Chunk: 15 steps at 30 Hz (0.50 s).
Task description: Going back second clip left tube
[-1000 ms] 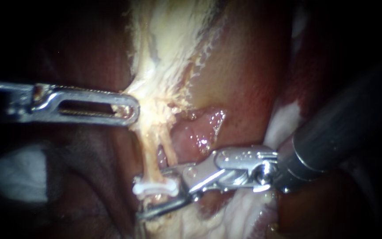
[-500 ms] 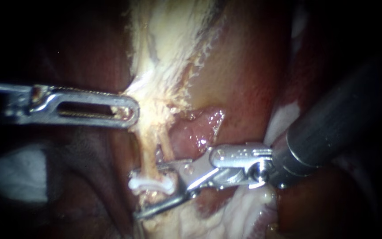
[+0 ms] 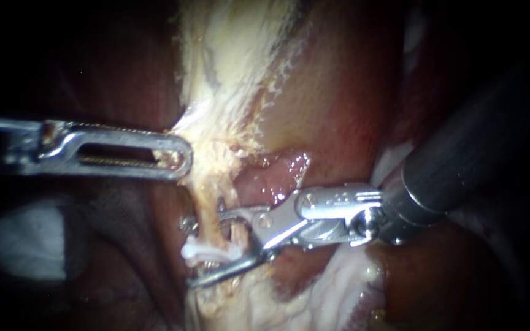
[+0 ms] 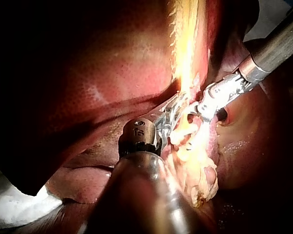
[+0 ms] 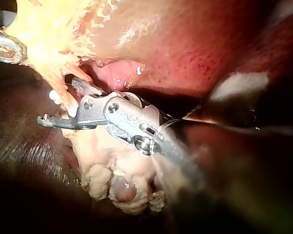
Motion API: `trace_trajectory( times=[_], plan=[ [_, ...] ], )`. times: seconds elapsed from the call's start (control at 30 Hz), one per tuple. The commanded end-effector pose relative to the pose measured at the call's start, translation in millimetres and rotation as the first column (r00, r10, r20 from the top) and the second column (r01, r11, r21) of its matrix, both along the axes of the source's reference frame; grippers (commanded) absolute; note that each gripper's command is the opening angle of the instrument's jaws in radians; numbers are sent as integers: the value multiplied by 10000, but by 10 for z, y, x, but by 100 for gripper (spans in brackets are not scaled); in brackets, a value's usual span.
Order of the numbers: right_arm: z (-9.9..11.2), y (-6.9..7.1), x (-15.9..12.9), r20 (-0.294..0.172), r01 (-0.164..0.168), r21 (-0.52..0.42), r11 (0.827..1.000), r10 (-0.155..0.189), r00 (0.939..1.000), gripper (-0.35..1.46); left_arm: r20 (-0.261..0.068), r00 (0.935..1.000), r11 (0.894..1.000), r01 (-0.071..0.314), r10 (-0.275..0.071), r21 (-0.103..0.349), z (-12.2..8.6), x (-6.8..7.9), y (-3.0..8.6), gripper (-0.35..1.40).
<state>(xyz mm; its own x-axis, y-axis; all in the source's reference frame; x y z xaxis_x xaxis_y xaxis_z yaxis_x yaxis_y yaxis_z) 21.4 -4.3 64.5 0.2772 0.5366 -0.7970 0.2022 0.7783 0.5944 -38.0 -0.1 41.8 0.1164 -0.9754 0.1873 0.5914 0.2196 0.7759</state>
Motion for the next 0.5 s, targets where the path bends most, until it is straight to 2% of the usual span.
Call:
trace_trajectory(
  times=[0.03,0.37,0.5],
  plan=[
    [-2,-1,-5,-27,41,-5,10000,-41,10000,60,10,10000,10000,-8,8,-1,1,1,1,-35],
    [-18,-4,-63,-74,150,4,9999,-150,9999,60,26,10000,10000,-33,33,-1,5,4,3,-35],
    [-24,4,-89,-144,103,-415,9991,-109,9998,60,30,10000,10000,-40,40,-1,7,5,4,-35]
  ],
)
